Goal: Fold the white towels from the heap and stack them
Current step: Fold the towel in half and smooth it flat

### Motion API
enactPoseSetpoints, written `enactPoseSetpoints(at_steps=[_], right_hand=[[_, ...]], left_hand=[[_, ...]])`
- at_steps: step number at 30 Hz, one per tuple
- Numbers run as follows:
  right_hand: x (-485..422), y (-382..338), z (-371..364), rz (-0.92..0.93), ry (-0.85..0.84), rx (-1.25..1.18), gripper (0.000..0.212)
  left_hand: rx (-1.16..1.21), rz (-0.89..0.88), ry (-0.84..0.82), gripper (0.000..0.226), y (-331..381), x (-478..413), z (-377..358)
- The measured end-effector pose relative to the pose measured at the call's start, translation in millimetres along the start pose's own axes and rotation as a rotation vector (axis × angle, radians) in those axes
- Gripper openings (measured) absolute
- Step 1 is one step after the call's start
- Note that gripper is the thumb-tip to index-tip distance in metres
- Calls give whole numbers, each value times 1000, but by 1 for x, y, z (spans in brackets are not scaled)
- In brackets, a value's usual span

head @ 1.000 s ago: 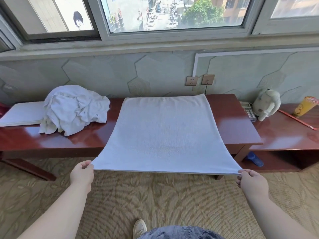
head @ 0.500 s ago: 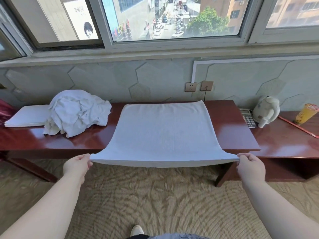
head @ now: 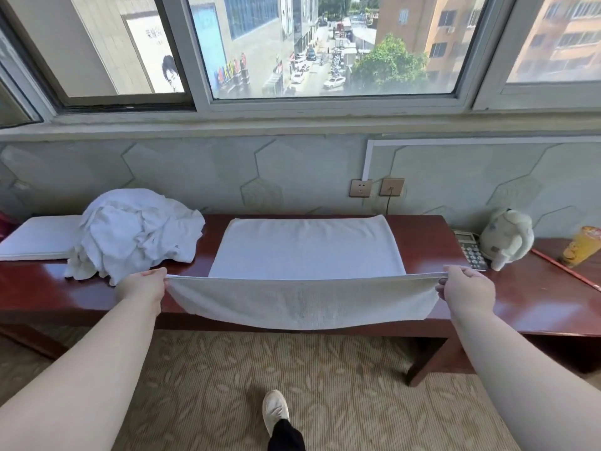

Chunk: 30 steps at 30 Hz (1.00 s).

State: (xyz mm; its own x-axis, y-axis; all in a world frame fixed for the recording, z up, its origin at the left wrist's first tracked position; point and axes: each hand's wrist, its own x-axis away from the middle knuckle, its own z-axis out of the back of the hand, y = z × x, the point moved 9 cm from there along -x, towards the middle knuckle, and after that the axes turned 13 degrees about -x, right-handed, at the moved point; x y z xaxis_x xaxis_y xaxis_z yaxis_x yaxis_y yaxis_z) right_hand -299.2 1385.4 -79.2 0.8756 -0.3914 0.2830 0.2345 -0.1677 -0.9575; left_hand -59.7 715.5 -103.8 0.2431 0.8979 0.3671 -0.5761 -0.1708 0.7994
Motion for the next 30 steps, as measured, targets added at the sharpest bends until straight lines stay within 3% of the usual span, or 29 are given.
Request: enactPoseSetpoints(at_steps=[5,9,11,16,21,26,30], right_hand=[[-37,-15,-53,4,-9,-41,11],[-74,-22,-102,20,-26,-28,11],[-91,-25,-127,71,-40,100,11],[-110,-32,-179,184,-31,501,9],[-137,-31,-201,232,51,620,11],[-165,-47,-222,339,105,685,18],[-210,-36,-249,256,37,657,29]], left_hand=[[11,18,-118,23,33,-79,-43],[84,-63,-166,15,82,-85,-78],[61,-137,-189,8,97,-103,-98],[-123,-215,-221,27,113,-147,-139],[-345,-257,-251,30,117,-212,-175],[-454,-396,-153,12,178,-192,-184],[-567,-475,-163,8,196,-205,-214]])
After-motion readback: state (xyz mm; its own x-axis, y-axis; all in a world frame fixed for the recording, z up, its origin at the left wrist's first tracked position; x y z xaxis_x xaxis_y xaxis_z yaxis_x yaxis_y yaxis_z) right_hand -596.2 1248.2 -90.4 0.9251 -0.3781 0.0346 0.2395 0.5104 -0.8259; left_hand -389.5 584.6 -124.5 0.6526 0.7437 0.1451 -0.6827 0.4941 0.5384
